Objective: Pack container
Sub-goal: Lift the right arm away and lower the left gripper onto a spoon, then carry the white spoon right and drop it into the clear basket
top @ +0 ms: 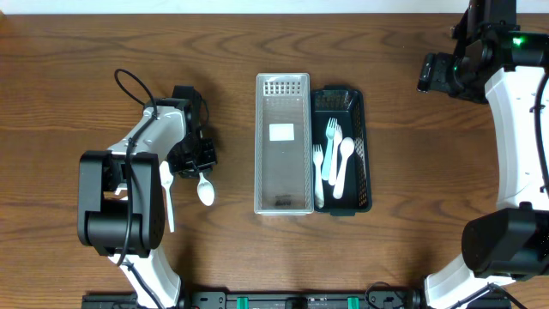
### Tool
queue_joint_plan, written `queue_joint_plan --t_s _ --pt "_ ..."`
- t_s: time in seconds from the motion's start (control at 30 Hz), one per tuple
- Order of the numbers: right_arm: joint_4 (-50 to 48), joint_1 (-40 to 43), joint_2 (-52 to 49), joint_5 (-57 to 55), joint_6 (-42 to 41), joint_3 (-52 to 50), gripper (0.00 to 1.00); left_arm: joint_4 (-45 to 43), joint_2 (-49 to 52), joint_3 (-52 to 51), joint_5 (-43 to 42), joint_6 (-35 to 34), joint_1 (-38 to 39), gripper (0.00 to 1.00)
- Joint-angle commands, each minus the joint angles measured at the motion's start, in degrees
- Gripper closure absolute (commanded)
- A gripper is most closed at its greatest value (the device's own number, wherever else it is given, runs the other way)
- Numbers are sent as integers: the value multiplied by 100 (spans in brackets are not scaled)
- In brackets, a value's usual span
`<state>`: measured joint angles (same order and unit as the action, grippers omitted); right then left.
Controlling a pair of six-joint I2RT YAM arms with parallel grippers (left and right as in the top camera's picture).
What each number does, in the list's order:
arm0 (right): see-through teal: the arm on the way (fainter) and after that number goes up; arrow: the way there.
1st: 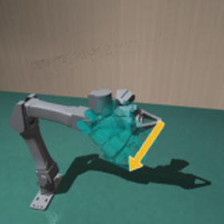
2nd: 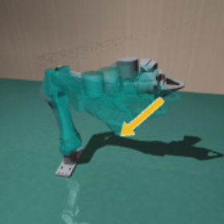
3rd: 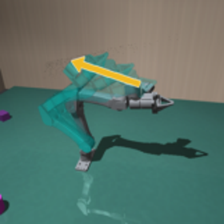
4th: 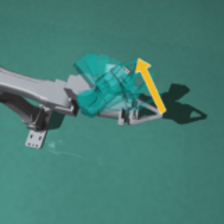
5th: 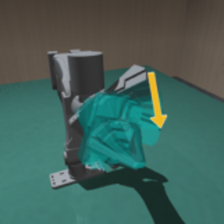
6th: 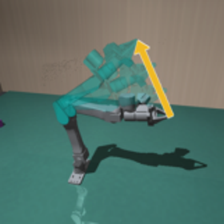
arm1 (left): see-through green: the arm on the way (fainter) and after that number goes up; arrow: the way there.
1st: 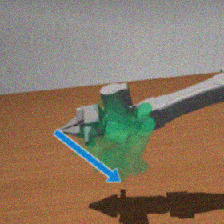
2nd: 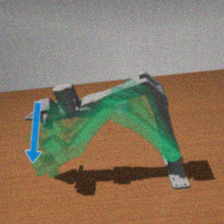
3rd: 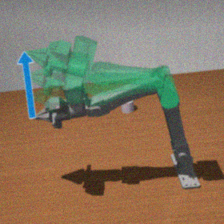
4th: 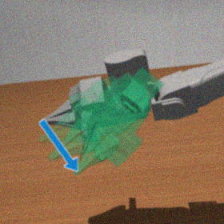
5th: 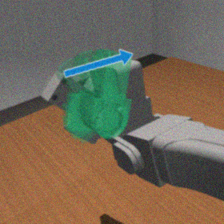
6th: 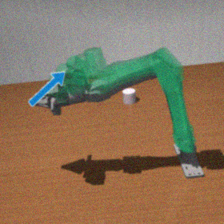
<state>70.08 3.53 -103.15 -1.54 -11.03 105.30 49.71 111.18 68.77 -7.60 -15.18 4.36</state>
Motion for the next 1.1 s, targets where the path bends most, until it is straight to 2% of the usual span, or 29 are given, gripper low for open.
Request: queue_joint_plan --t_s 0.0,0.07,0.17,0.4,0.6,0.73,0.87,1.07 --pt "28 26 -70 -61 85 -33 17 35 103 -76 -37 11 11 79" --pt "35 26 -70 -61 85 -31 17 35 103 -76 -37 11 11 81" --pt "39 26 -70 -61 85 -31 17 33 103 -76 -35 11 11 94" --pt "44 26 -70 -63 90 -31 17 109 76 -24 -35 24 11 94" --pt "9 26 -70 -168 87 -33 17 857 -474 678 -35 251 146 95" --pt "-37 26 -70 -166 85 -31 17 1174 -1252 1351 -33 249 638 95" --pt "-52 26 -70 -166 83 -31 17 942 -1915 1725 -17 240 1401 94" --pt "-52 26 -70 -166 81 -31 17 529 -1943 1722 282 -166 2549 94"
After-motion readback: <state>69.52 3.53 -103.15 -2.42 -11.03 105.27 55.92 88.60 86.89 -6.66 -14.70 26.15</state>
